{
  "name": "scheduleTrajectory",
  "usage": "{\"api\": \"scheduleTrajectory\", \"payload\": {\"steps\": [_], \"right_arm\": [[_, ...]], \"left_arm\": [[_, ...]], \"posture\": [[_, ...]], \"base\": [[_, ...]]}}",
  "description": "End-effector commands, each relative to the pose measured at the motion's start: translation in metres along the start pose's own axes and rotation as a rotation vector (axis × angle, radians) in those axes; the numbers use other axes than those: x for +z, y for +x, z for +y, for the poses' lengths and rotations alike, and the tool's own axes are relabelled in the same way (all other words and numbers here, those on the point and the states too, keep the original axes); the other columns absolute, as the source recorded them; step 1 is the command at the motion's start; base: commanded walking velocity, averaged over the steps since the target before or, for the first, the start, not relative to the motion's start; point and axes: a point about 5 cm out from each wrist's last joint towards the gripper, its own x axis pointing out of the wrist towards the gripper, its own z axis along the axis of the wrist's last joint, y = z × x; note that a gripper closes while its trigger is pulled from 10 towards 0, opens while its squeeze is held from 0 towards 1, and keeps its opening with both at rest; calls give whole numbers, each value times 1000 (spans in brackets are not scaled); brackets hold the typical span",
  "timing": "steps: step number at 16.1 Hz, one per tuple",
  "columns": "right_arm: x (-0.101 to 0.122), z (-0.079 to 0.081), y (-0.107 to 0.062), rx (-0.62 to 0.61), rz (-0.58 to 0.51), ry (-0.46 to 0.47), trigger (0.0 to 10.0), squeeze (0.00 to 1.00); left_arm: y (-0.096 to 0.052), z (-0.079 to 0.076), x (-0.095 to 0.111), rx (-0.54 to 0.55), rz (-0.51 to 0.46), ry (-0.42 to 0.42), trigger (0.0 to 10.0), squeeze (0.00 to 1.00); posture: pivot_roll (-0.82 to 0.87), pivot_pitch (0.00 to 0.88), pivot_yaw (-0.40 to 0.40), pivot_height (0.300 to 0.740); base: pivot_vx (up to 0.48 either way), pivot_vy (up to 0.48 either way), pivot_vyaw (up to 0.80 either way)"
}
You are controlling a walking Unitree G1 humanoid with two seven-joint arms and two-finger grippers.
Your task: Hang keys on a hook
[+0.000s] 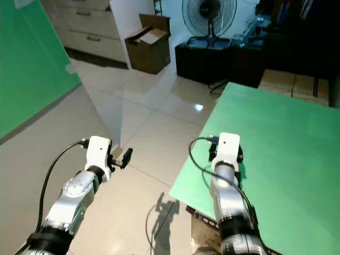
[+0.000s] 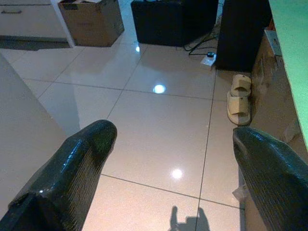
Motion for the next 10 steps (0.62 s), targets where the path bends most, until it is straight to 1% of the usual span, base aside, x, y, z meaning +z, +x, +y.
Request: {"api": "scheduleTrajectory", "payload": {"steps": [1, 2, 3, 5, 7, 9, 10], "right_arm": [[-5, 1, 1, -39, 58, 16, 10000, 0], [1, 0, -2, -62, 60, 24, 10000, 0], [15, 5, -17, -10, 9, 13, 10000, 0], [13, 5, -34, 36, 7, 2, 10000, 0], [10, 2, -39, 35, 17, -11, 10000, 0], [10, -3, -43, 21, 29, 7, 10000, 0], [9, -6, -46, 47, -2, 15, 10000, 0]], "left_arm": [[-5, 7, -3, 6, 23, 22, 10000, 0], [-7, 9, -4, 7, 22, 27, 10000, 0], [-10, 14, -3, 32, 14, 13, 10000, 0], [-11, 16, -5, 44, 18, 11, 10000, 0], [-11, 14, -5, 48, 22, 4, 10000, 0], [-10, 11, -6, 39, 27, 5, 10000, 0], [-6, 14, -2, 57, 10, -4, 10000, 0]], "posture": [[-235, 0, 167, 740], [-228, 0, 158, 740], [-237, 0, 148, 740], [-240, 0, 137, 740], [-250, 0, 138, 740], [-257, 0, 149, 740], [-263, 0, 149, 740]], "base": [[0, 0, 0], [0, 0, 0], [0, 0, 0], [0, 0, 0], [0, 0, 0], [0, 0, 0], [0, 0, 0]]}}
